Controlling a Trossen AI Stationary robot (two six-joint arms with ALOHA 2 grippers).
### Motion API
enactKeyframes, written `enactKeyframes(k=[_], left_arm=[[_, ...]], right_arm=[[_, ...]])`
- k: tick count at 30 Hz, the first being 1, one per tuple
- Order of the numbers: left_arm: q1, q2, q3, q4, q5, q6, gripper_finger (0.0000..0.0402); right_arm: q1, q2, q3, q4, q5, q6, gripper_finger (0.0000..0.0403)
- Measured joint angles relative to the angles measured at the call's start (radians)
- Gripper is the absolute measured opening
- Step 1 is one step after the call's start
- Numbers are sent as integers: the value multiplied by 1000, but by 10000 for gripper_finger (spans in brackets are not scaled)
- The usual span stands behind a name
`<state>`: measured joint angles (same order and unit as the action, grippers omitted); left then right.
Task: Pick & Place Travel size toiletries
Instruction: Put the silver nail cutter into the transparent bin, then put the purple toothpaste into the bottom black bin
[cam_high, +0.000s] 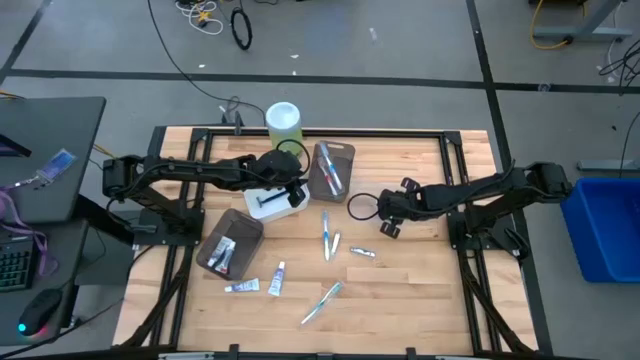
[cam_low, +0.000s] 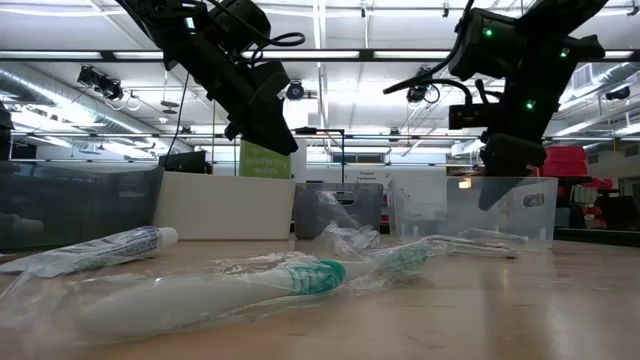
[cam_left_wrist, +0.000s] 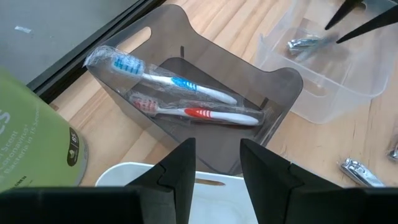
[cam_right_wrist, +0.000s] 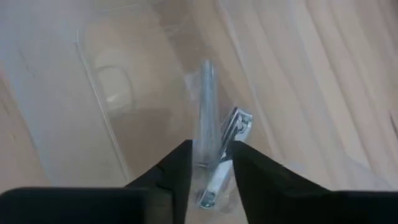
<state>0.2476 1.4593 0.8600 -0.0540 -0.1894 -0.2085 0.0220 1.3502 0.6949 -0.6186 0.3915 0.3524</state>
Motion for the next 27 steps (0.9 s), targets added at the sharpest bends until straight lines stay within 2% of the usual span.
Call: enactKeyframes(k=[4,7,10,14,16,22,27], left_arm=[[-1,0,0,-1,30,-17,132],[-10,0,0,0,87,-6,132],[-36,0,0,-1,157,7,132],[-110,0,0,-15,298,-14,132],[-170,0,0,-14,333,-20,132],[-328,0,0,-7,258,-45,132],[-397,0,0,-2,169,-238,133]], right_arm=[[-4,0,32,5,1,-3,156],[-3,0,66,42,44,-3,168],[-2,0,87,159,80,-16,170],[-2,0,86,387,76,-67,166],[-2,0,82,442,55,-108,165],[-2,0,80,429,-29,-185,163],[-2,0,80,432,-29,-185,157]])
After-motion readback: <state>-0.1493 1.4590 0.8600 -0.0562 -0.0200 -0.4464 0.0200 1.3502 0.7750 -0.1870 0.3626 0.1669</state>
